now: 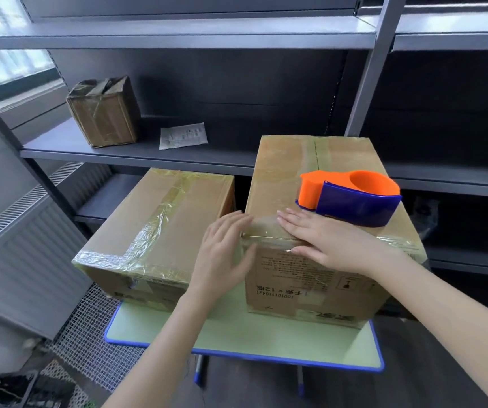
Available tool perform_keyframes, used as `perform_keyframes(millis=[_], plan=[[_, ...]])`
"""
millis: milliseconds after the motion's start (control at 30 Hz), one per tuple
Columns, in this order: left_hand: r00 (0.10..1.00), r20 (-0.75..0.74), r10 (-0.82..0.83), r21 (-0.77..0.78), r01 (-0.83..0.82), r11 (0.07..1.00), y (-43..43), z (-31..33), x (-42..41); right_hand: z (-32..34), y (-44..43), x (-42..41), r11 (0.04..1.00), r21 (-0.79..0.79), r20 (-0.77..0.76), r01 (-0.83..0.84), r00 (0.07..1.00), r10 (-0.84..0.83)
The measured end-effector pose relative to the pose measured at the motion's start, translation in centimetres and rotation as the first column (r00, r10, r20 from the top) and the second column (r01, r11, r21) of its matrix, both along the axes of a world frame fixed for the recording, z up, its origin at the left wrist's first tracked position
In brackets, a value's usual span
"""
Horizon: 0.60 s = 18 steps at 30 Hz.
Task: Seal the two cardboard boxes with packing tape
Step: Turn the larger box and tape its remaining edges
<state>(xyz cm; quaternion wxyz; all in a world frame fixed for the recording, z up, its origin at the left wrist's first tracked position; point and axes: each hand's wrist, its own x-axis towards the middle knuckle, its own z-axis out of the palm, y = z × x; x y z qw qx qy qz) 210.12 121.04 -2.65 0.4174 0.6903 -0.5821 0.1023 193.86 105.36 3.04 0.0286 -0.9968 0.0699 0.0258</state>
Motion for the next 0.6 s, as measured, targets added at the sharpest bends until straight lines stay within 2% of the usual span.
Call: perform_keyframes(millis=[100, 200, 367, 467, 600], plan=[[0.99, 0.114, -0.087, 0.033, 0.084, 0.996, -1.8, 0.2, -1.3, -0.3, 0.0, -0.4, 1.0, -0.012, 0.004, 0.016, 1.0, -0.016], [0.986, 0.16, -0.048, -0.028, 0.053, 0.998, -2.3, -0.5, -1.4, -0.8, 0.4, -0.1, 0.999, -0.038, 0.028, 0.008, 1.0, -0.007], [0.969, 0.248, 0.01, 0.007, -0.012, 1.0, -2.7, 0.5, -2.4, -0.2, -0.2, -0.9, 0.999, 0.035, 0.032, 0.011, 0.999, -0.012], [0.957, 0.284, -0.062, 0.053, 0.049, 0.997, -4.0, 1.4, -4.6, 0.3, -1.3, -3.1, 0.995, 0.096, 0.038, 0.041, 0.998, -0.045], [0.944, 0.307, -0.121, 0.083, 0.1, 0.992, -5.8, 1.4, -6.9, 0.3, -2.4, -5.5, 0.996, 0.06, 0.024, 0.069, 0.997, -0.07]])
